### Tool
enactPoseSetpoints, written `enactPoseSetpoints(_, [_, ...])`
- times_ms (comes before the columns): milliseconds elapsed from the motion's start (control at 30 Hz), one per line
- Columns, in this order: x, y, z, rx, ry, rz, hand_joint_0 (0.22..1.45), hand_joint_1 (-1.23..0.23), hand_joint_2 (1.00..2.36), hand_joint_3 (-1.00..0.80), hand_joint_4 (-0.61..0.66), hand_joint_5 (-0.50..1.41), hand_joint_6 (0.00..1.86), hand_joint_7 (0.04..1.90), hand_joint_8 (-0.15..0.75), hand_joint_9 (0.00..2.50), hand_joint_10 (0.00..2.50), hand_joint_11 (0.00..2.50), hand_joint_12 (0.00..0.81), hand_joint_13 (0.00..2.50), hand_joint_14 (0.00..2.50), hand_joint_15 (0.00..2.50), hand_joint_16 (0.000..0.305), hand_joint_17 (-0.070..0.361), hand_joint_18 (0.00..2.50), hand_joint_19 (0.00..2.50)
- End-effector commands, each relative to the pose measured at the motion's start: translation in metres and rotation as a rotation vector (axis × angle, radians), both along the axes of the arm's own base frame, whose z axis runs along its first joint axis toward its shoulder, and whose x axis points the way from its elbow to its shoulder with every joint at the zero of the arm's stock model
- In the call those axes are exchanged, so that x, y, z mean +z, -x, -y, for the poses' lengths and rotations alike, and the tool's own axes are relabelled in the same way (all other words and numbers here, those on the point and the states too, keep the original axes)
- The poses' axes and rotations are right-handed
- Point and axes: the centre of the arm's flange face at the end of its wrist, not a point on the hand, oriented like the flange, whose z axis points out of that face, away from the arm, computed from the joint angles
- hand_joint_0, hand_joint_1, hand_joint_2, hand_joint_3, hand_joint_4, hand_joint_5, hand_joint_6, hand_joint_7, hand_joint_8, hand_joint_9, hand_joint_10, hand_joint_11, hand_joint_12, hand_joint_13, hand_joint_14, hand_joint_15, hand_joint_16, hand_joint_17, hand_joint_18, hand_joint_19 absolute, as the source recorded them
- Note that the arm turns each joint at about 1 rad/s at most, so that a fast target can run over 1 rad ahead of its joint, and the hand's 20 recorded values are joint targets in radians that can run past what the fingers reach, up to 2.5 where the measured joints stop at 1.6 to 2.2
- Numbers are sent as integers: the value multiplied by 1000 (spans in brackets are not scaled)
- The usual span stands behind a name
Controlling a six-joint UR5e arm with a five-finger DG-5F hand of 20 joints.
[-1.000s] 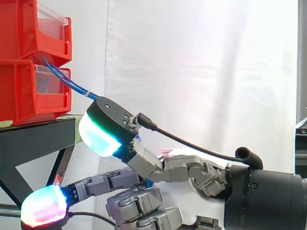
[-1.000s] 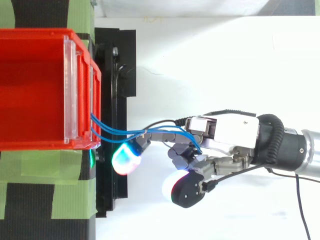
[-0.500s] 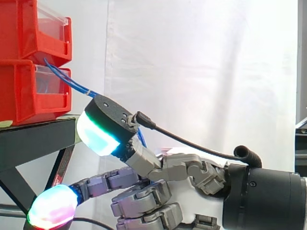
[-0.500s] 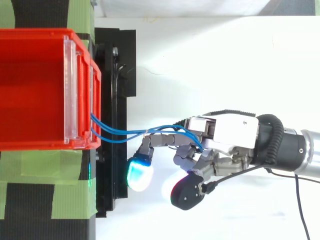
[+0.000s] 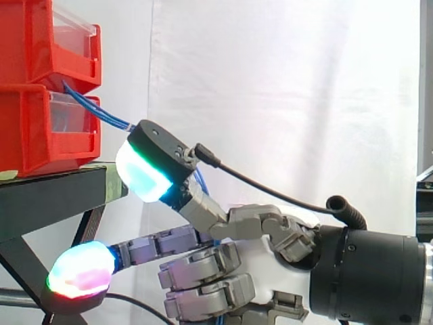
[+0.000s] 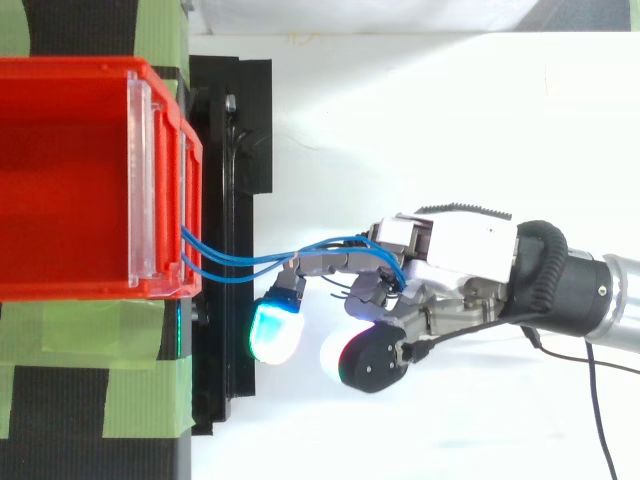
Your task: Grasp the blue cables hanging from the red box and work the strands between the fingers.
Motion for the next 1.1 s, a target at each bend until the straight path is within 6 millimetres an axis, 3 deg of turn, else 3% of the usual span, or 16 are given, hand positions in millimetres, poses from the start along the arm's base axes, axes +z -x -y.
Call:
enactPoseSetpoints(0, [8,2,3,-4,-41,-9,708,-507,1000,-1000,298,98,161,1222,466,1633,2500,2500,651,1981,2500,1572,241,181,2500,719])
enactPoseSetpoints(200, [43,16,13,-15,-12,-86,710,-507,1000,-1000,295,99,165,1225,472,1640,2500,2500,641,1968,2500,1567,236,177,2500,707])
enactPoseSetpoints(600, [55,21,23,-30,-7,-98,712,-506,1000,-1000,293,94,165,1226,465,1603,2500,2500,607,1889,2500,1511,230,172,2500,756])
enactPoseSetpoints(833, [68,10,24,-36,-13,-80,707,-498,1000,-1000,290,89,179,1217,461,1575,2500,2500,595,1831,2500,1533,228,171,2472,817])
enactPoseSetpoints(1067, [79,12,29,-42,1,-128,679,-482,1000,-1000,300,64,212,1203,453,1514,2500,2500,585,1793,2500,1546,228,171,2429,878])
